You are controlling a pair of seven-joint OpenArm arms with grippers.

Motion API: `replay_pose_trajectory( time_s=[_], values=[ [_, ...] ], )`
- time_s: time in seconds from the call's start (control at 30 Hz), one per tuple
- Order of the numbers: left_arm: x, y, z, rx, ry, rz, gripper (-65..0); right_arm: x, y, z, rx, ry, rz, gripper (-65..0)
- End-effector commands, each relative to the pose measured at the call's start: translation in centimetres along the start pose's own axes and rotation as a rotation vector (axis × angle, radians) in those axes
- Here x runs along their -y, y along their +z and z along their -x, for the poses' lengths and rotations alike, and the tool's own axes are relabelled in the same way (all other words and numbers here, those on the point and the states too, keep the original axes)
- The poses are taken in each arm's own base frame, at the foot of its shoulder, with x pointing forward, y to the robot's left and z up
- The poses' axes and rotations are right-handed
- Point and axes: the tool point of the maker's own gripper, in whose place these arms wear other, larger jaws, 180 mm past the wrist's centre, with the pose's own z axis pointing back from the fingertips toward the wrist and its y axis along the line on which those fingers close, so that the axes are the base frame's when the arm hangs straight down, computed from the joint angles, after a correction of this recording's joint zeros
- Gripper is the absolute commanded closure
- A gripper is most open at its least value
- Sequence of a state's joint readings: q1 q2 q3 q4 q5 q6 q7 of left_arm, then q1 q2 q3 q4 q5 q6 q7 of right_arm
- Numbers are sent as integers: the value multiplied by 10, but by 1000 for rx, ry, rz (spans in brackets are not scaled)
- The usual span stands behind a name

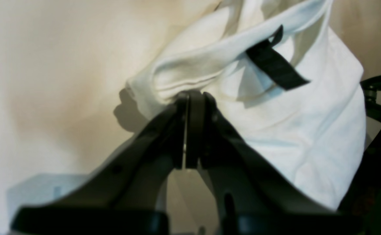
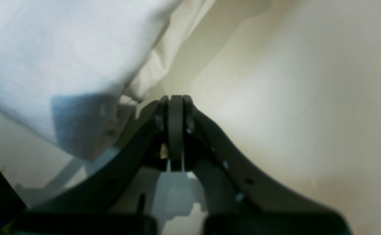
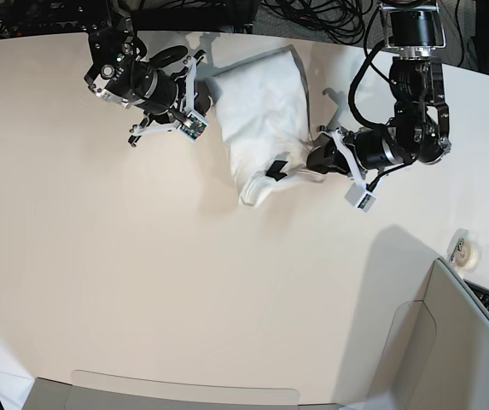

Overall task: Layout the t-shirt on the table in an organized manner, then fold the t-shirt properly
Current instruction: 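Straighten the bundle with the left gripper and release both grippers, then grasp the folded shirt with the right gripper and drag it aside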

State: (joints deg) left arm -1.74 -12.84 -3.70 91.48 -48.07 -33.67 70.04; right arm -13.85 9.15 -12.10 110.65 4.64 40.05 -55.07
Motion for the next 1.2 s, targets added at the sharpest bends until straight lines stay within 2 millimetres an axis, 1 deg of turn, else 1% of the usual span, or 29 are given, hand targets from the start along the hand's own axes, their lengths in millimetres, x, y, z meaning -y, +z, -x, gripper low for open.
replay_pose_trajectory(
  time_s=[0.0, 0.03, 0.1, 0.17, 0.27, 0.33, 0.4, 0.47, 0.53, 0.57, 0.63, 0.67, 0.77, 0.8, 0.87, 0.93, 1.0, 1.07, 1.13, 1.17],
  values=[
    [7, 0, -19, 59, -18, 20, 0, -1, 3, -14, 54, -7, 0, 0],
    [11, -3, -22, 71, -14, 32, 0, -3, 3, -18, 67, -17, -9, 0],
    [18, -11, -21, 69, 1, 55, 0, -5, 3, -20, 77, -25, -20, 0],
    [22, -22, -15, 62, 47, 82, 0, -9, 3, -23, 96, -38, -38, 0],
    [23, -35, -2, 39, 110, 109, 0, -12, 4, -27, 116, -53, -59, 0],
    [23, -39, -12, 63, 114, 117, 0, -12, 6, -29, 123, -50, -56, 0],
    [22, -38, -19, 71, 103, 117, 0, -12, 10, -30, 130, -43, -50, 0],
    [23, -37, -26, 79, 92, 118, 0, -12, 14, -32, 138, -40, -41, 0],
    [22, -32, -40, 109, 63, 110, 0, -11, 17, -35, 146, -34, -36, 0],
    [23, -30, -44, 117, 51, 108, 0, -10, 17, -33, 143, -32, -33, 0],
    [28, -22, -55, 132, 2, 99, 0, -5, 18, -32, 139, -21, -24, 0],
    [33, -16, -61, 138, -34, 92, 0, 1, 20, -29, 134, -28, -7, 0],
    [47, 6, -81, 199, -135, 65, 0, 31, 29, -18, 124, -82, 81, 0],
    [50, 14, -87, 232, -148, 64, 0, 46, 33, -19, 130, -99, 124, 0],
    [54, 27, -87, 271, -139, 77, 0, 78, 45, -17, 138, -137, 219, 0],
    [52, 43, -83, 286, -151, 68, 0, 107, 57, -18, 151, -160, 300, 0],
    [49, 57, -77, 299, -157, 36, 0, 123, 67, -25, 177, -161, 345, 0],
    [36, 74, -67, 311, -132, -31, 0, 126, 72, -38, 211, -146, 356, 0],
    [12, 95, -55, 326, -75, -117, 0, 106, 61, -62, 271, -126, 286, 0],
    [-4, 110, -48, 336, -47, -178, 0, 94, 56, -78, 306, -107, 245, 0]
  ],
)
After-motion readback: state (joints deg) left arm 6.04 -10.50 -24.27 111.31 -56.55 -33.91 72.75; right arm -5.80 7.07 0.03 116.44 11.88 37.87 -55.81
